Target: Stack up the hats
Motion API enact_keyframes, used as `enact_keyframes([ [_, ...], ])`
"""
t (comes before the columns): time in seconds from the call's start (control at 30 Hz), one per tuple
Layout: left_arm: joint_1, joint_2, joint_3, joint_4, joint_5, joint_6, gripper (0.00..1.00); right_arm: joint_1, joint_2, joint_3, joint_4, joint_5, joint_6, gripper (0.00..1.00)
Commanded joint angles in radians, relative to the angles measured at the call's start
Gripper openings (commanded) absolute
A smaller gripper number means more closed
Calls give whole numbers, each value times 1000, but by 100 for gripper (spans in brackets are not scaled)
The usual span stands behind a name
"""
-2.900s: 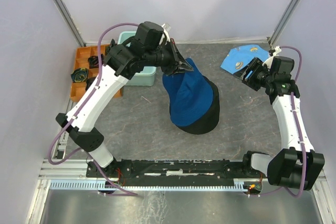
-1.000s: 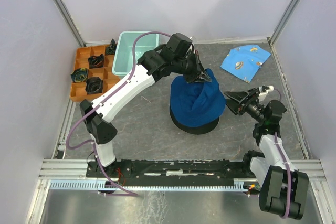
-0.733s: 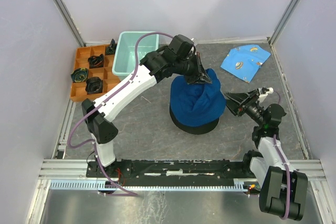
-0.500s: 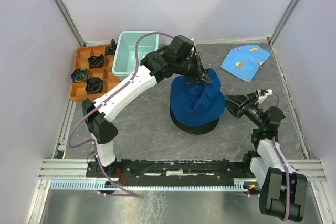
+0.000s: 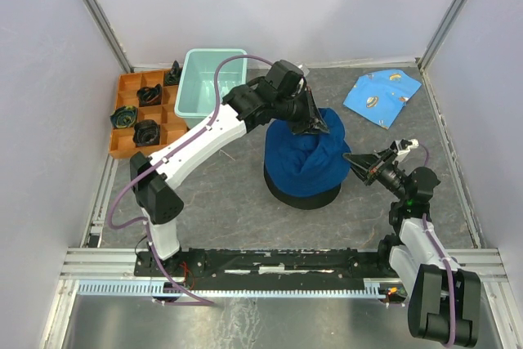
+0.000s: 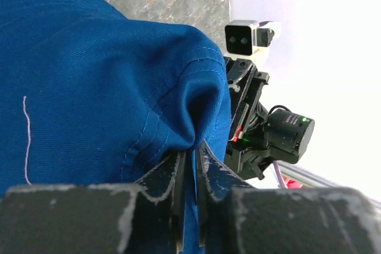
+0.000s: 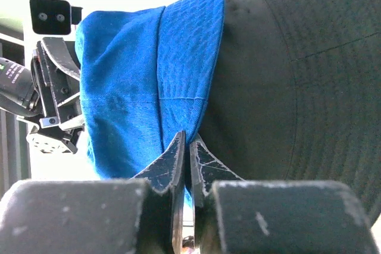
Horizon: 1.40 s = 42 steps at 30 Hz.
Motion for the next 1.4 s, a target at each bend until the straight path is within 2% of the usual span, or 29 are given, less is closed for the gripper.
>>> enact_keyframes([
  [0.0, -1, -66, -15, 61, -39, 34, 25, 6, 0, 34, -27, 1, -72, 8],
  [0.1, 24, -122, -46, 55, -83, 39, 49, 6, 10, 54, -68, -2, -107, 0],
  [0.17, 61, -169, -86, 56, -99, 38, 53, 7, 13, 66, -89, -6, -124, 0],
  [0.27, 134, -258, -167, 70, -96, 35, 68, 7, 21, 79, -98, -7, -131, 0],
  [0.5, 349, -510, -449, 118, -36, 40, 71, 7, 40, 91, -100, -7, -132, 0],
  [0.63, 447, -603, -685, 243, 74, 2, 57, 6, 52, 103, -102, -2, -133, 0],
  [0.7, 452, -615, -758, 293, 100, -13, 53, 6, 57, 107, -101, 0, -131, 0],
  [0.83, 456, -601, -828, 326, 118, 12, 56, 6, 65, 116, -92, 1, -122, 0],
  [1.17, 462, -505, -951, 666, 276, -21, 59, 7, 74, 124, -91, 1, -120, 0],
  [1.37, 462, -464, -1003, 803, 304, -67, 60, 6, 82, 136, -101, 0, -127, 0],
])
